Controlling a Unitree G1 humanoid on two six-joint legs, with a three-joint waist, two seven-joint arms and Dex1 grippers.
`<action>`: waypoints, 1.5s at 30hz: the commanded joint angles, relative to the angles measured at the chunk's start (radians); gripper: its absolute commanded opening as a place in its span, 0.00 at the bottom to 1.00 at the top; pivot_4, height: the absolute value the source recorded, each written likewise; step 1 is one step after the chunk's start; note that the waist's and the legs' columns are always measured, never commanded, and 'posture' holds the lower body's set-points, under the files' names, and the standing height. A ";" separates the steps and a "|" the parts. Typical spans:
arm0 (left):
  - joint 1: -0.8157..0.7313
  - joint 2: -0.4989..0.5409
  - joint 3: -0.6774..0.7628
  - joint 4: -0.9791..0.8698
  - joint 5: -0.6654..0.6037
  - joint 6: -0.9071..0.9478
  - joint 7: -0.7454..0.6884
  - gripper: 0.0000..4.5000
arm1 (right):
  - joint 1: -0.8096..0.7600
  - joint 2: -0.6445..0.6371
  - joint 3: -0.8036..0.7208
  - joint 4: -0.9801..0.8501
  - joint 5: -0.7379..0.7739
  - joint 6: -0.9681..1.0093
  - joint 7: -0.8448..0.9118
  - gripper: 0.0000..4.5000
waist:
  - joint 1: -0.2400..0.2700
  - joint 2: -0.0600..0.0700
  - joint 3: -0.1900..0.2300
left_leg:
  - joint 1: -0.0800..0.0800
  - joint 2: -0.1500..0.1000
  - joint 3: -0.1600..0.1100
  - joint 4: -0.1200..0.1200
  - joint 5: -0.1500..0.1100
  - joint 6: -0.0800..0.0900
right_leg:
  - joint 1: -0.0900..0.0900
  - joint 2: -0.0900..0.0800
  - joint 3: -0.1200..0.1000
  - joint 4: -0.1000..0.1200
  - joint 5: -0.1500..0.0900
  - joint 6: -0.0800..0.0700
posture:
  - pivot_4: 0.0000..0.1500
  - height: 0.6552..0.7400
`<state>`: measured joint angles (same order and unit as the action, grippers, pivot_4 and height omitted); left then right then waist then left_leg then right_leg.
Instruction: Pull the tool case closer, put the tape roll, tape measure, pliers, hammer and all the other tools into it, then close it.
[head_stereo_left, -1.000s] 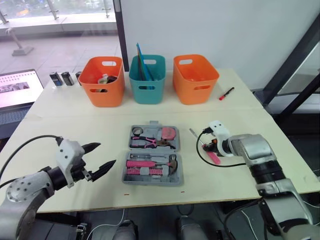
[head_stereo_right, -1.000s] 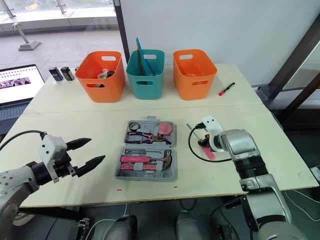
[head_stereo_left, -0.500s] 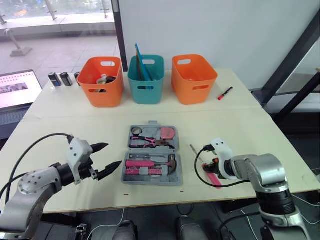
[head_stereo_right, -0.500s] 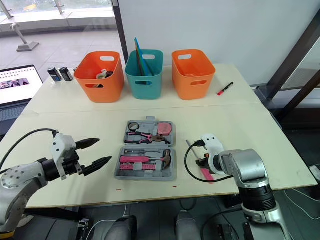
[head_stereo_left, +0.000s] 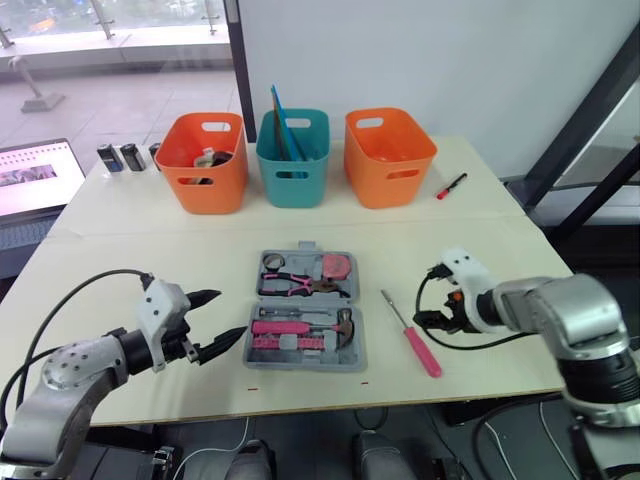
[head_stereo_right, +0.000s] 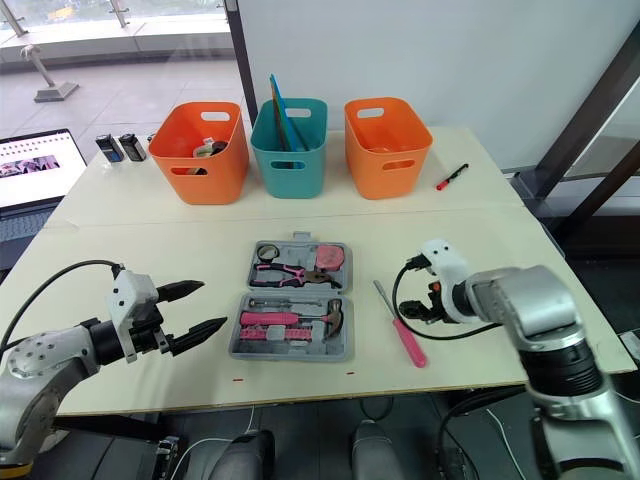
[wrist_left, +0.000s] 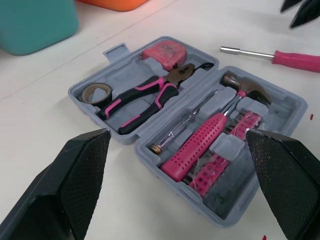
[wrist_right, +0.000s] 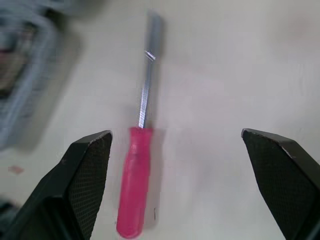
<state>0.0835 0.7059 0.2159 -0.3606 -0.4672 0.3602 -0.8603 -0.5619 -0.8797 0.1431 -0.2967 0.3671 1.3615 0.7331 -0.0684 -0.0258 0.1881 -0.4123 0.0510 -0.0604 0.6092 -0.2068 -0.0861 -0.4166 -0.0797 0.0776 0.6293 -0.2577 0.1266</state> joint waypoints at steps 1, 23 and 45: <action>-0.031 0.000 0.001 0.007 0.003 -0.030 -0.008 1.00 | -0.027 -0.153 0.214 0.071 -0.196 -0.480 0.193 0.99 | 0.000 -0.001 0.001 | 0.000 0.000 0.000 0.000 0.000 0.000 | 0.000 0.000 0.000 0.000 -0.001 0.001 | 1.00 0.93; 0.052 0.008 0.058 -0.060 -0.003 -0.021 0.037 1.00 | -0.384 -0.021 0.639 0.788 -1.227 -2.458 0.035 0.99 | 0.000 0.003 0.008 | -0.003 0.000 0.002 0.000 0.001 -0.001 | -0.005 0.000 0.001 0.003 0.001 0.003 | 1.00 0.93; 0.067 -0.003 0.046 -0.072 0.001 -0.023 0.063 1.00 | -0.254 -0.003 0.566 0.785 -1.194 -2.313 0.235 0.09 | 0.002 -0.007 0.002 | 0.016 0.000 0.000 0.001 0.000 -0.001 | 0.019 -0.001 0.000 0.001 0.000 0.001 | 1.00 0.93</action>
<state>0.1522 0.7048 0.2511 -0.4086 -0.4649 0.3460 -0.8019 -0.8458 -0.8774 0.7299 0.4684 -0.8973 -1.0080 0.9106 -0.0661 -0.0332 0.1898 -0.3959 0.0508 -0.0603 0.6107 -0.2064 -0.0866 -0.3973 -0.0804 0.0778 0.6303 -0.2574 0.1280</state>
